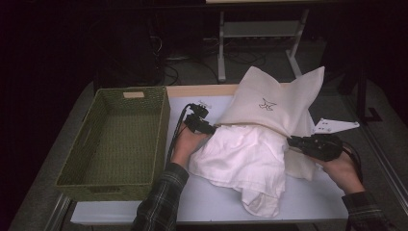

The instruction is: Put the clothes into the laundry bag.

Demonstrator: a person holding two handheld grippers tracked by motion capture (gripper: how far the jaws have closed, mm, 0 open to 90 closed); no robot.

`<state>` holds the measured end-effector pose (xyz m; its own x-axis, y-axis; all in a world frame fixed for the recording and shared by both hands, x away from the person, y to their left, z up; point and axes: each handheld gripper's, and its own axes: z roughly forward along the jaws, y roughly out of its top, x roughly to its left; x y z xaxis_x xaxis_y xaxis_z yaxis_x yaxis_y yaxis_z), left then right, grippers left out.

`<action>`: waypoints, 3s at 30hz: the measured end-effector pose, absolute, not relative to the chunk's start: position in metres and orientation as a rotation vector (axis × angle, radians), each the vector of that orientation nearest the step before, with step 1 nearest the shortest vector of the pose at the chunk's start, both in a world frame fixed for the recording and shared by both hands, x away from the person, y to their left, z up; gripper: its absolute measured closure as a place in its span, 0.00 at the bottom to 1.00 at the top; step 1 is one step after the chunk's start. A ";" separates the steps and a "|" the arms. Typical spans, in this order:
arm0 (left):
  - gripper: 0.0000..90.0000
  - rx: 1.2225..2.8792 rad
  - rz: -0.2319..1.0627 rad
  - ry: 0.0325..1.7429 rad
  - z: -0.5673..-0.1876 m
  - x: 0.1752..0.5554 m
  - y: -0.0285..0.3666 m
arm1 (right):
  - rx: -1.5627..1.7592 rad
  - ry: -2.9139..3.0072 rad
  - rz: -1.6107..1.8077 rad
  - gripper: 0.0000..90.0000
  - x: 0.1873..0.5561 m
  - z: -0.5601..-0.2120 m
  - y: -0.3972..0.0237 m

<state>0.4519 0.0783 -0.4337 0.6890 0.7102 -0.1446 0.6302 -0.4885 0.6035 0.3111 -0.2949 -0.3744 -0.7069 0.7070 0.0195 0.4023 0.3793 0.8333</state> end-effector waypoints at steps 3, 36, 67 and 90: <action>0.46 2.254 0.173 1.022 -0.440 0.450 0.077 | 0.966 2.304 1.246 0.93 0.311 -0.375 -0.295; 0.97 2.103 0.279 0.965 -0.414 0.434 0.081 | 1.120 2.199 1.216 0.54 0.297 -0.375 -0.321; 0.97 2.108 0.289 1.029 -0.410 0.385 0.099 | 1.338 2.228 0.870 0.91 0.329 -0.422 -0.341; 0.96 2.089 0.290 0.934 -0.421 0.348 0.116 | 1.163 2.252 1.166 0.47 0.328 -0.380 -0.302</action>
<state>0.3480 0.1158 -0.4208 0.6996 0.7061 -0.1096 0.5194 -0.3971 0.7567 0.3280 -0.3023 -0.3797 -0.6021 0.7962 0.0596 0.5081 0.3245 0.7978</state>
